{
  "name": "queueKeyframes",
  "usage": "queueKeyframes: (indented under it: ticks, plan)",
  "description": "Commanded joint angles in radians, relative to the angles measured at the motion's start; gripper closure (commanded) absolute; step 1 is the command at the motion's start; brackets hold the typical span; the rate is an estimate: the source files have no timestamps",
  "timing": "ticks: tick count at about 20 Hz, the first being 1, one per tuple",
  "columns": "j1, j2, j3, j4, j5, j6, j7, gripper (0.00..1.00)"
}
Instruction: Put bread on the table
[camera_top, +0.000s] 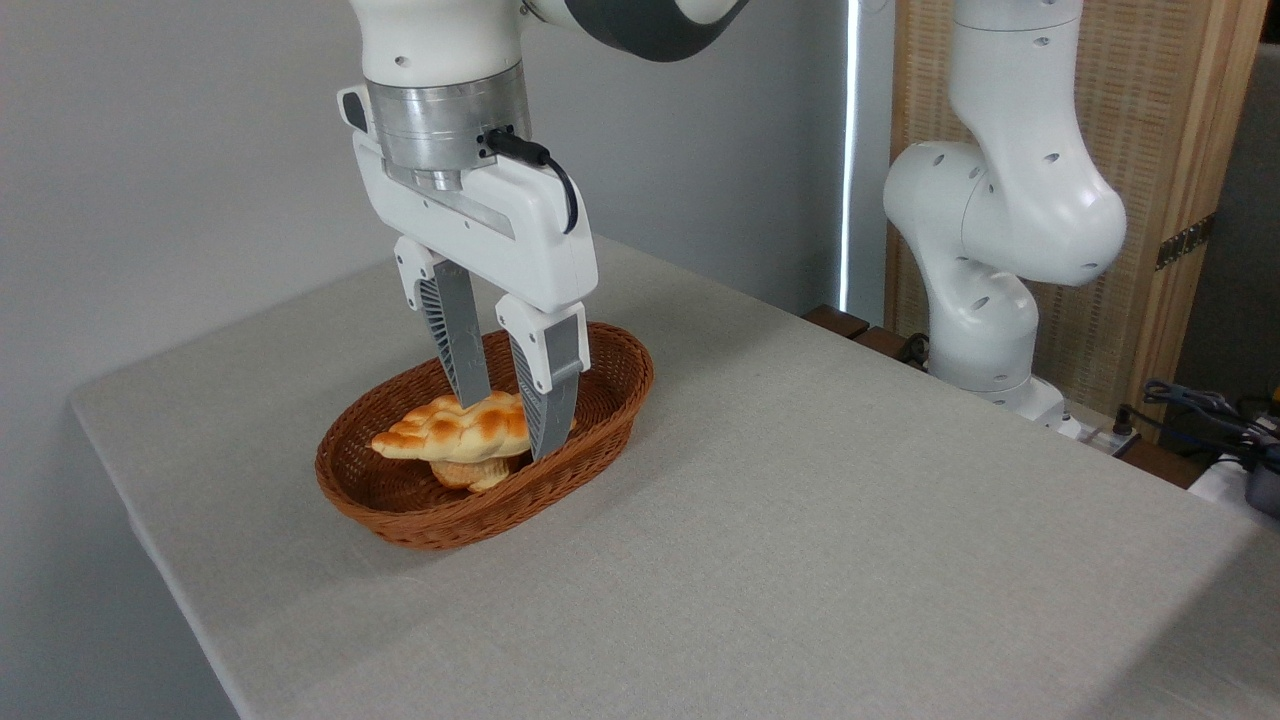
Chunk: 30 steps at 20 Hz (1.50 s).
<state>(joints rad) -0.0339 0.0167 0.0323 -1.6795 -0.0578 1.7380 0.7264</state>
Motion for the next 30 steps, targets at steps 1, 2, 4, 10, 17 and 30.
queueKeyframes:
  ticks: [1, 2, 4, 10, 17, 30]
  plan:
    - [-0.006, -0.003, 0.011, 0.003, -0.013, -0.028, 0.016, 0.0]
    - [-0.006, -0.003, 0.011, 0.003, -0.013, -0.028, 0.016, 0.0]
    - [-0.006, -0.003, 0.011, 0.003, -0.013, -0.028, 0.015, 0.0]
    - [-0.006, -0.003, 0.012, 0.003, -0.013, -0.032, 0.015, 0.0]
    - [-0.006, -0.003, 0.012, 0.003, -0.013, -0.032, 0.016, 0.0]
    - [-0.014, 0.028, -0.034, 0.003, -0.007, -0.032, 0.018, 0.0]
